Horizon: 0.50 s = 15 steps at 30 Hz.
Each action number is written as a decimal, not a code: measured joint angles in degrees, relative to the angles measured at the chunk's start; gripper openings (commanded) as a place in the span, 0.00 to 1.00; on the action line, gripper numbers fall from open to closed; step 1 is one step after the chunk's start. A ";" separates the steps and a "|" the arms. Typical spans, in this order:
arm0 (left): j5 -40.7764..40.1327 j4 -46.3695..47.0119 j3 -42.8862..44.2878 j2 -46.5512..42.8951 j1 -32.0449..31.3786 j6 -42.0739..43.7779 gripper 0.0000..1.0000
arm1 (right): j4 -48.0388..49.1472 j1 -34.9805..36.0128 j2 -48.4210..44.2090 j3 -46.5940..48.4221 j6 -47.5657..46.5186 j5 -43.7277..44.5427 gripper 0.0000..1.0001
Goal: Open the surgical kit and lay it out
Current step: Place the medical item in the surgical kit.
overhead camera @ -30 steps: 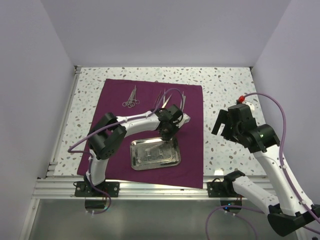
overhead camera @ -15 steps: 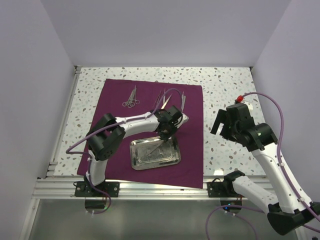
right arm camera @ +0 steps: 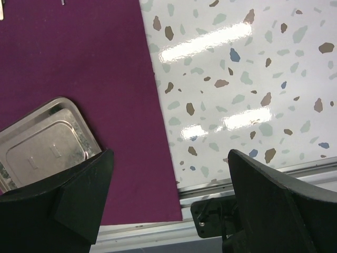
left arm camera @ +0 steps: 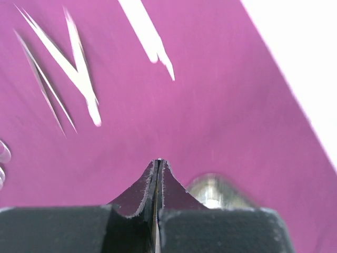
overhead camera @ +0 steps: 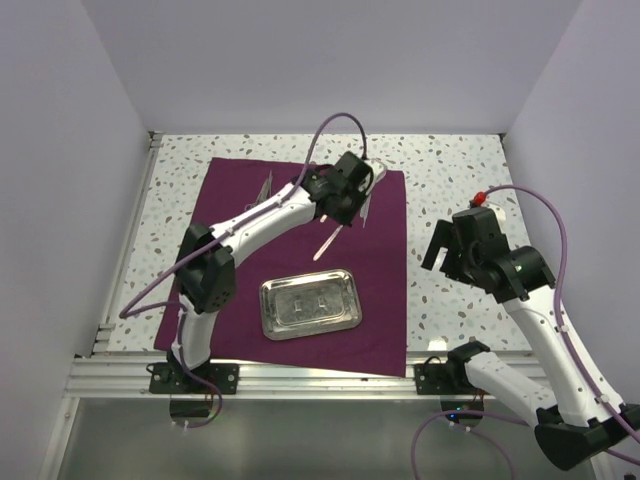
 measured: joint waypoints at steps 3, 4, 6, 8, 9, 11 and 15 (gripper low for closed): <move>-0.37 1.46 8.52 3.72 1.66 -1.20 0.00 | -0.85 0.00 -0.09 0.00 -0.02 0.02 0.94; -0.48 2.14 11.02 5.38 2.38 -1.86 0.00 | -1.25 0.00 -0.20 0.00 -0.02 0.02 0.94; -0.55 3.58 15.37 8.81 3.82 -3.26 0.00 | -1.75 0.00 -0.50 0.00 -0.02 0.04 0.94; -0.66 5.88 18.71 12.37 5.20 -4.63 0.00 | -2.40 0.00 -0.85 0.00 -0.02 0.07 0.94; -0.79 6.93 19.63 13.73 5.64 -5.03 0.00 | -2.80 0.00 -1.03 0.00 -0.02 0.07 0.94; -1.36 10.69 20.44 16.46 6.71 -6.29 0.00 | -3.58 0.00 -1.18 0.00 0.00 0.15 0.94; -1.60 16.74 20.92 20.68 7.58 -8.66 0.00 | -4.92 0.00 -1.81 0.00 0.07 0.28 0.94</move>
